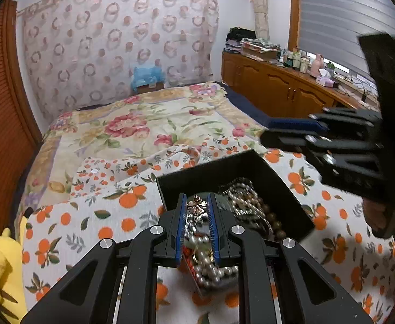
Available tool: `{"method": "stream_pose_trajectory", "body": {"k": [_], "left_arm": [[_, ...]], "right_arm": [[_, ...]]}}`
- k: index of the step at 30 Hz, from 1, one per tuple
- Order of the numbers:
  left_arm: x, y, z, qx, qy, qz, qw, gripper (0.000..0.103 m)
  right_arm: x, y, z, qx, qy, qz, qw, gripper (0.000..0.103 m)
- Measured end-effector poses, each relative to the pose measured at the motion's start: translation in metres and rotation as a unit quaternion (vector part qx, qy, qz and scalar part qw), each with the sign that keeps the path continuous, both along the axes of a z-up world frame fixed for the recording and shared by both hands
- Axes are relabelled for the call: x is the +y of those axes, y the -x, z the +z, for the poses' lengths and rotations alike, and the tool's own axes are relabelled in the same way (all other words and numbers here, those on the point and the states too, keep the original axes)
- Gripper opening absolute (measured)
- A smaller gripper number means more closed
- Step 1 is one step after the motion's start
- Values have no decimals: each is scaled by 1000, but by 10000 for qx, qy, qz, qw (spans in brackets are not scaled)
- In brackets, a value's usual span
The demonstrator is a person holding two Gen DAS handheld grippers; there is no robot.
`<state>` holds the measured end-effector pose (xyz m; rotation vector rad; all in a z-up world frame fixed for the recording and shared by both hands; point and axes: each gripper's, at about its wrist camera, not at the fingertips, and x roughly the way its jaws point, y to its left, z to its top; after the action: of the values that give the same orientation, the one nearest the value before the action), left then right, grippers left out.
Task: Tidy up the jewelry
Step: 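Lower the bracelet and charm into the box with both tools and open them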
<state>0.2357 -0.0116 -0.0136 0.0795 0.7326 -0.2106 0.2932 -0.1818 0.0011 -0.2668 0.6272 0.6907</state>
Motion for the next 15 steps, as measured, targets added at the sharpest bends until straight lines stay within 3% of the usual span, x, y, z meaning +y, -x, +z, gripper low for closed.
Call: {"method": "stream_pose_trajectory", "body": {"k": [9, 10, 11, 12, 15], "left_arm": [[4, -22, -4, 45, -43, 199, 9998, 14], [5, -23, -5, 85, -27, 223, 9997, 18], [6, -23, -5, 96, -9, 243, 9997, 30], [6, -22, -5, 73, 8, 258, 9996, 35], [6, -15, -2, 16, 5, 294, 9996, 43]], "right_arm": [[-16, 6, -11, 73, 5, -195, 9998, 22], [-17, 7, -12, 76, 2, -207, 9998, 22], [-19, 8, -12, 82, -6, -220, 9997, 22], [-21, 10, -13, 96, -15, -238, 9997, 22], [-26, 15, -14, 117, -51, -333, 9994, 22]]}}
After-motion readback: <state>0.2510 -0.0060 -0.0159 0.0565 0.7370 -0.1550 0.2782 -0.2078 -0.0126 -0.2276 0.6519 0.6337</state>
